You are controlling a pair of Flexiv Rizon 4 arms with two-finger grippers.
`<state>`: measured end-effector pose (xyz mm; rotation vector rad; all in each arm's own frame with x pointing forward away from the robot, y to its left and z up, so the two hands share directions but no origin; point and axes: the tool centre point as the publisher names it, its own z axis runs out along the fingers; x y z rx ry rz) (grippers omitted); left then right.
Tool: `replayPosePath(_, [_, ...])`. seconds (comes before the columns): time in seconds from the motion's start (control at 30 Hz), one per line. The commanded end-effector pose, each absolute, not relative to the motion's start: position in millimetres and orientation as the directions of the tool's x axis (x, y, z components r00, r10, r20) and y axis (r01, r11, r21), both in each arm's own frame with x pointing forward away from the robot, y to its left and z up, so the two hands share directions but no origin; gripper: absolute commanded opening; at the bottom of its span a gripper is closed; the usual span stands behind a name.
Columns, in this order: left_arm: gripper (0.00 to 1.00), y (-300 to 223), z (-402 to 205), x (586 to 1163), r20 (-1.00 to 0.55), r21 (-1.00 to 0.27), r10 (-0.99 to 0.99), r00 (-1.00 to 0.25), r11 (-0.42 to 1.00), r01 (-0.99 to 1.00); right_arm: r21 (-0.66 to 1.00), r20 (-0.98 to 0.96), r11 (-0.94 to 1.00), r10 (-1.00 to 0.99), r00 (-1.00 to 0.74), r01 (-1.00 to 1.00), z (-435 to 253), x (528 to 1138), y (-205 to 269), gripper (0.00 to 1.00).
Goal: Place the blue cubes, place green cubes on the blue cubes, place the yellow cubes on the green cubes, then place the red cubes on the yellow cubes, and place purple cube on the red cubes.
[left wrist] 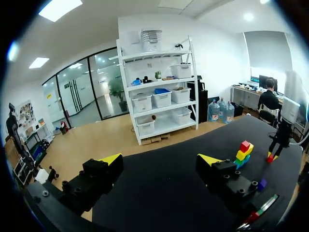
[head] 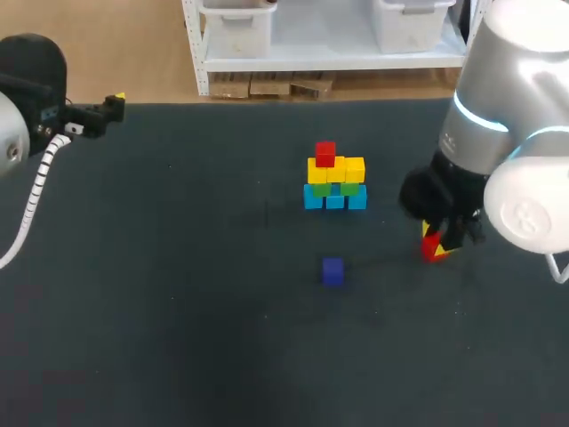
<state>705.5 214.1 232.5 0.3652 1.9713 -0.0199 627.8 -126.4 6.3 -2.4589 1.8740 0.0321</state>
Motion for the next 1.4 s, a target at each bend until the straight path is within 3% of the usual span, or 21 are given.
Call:
replayPosePath(0.03, [1.00,215,232,705,-0.896,0.151,0.244,-0.372,0.953,0.263,0.043,0.009,-0.118,-0.993,0.118,-0.992,31,637,-111,0.00])
replayPosePath(0.2, [1.00,215,232,705,-0.896,0.151,0.244,-0.372,0.953,0.263,0.013,0.064,0.031,-0.997,-0.030,-0.999,54,655,-101,0.00])
replayPosePath(0.43, [1.00,215,232,705,-0.896,0.151,0.244,-0.372,0.953,0.263,-0.054,-0.021,0.090,-0.996,-0.089,-0.994,92,686,-75,0.00])
replayPosePath(0.63, [1.00,215,232,705,-0.896,0.151,0.244,-0.372,0.953,0.263,-0.140,-0.019,0.052,-0.999,-0.049,-0.989,121,706,-50,0.00])
replayPosePath(1.4, [1.00,215,232,705,-0.896,0.151,0.244,-0.372,0.953,0.263,-0.143,-0.042,-0.008,-0.999,0.014,-0.990,112,738,-8,0.00])
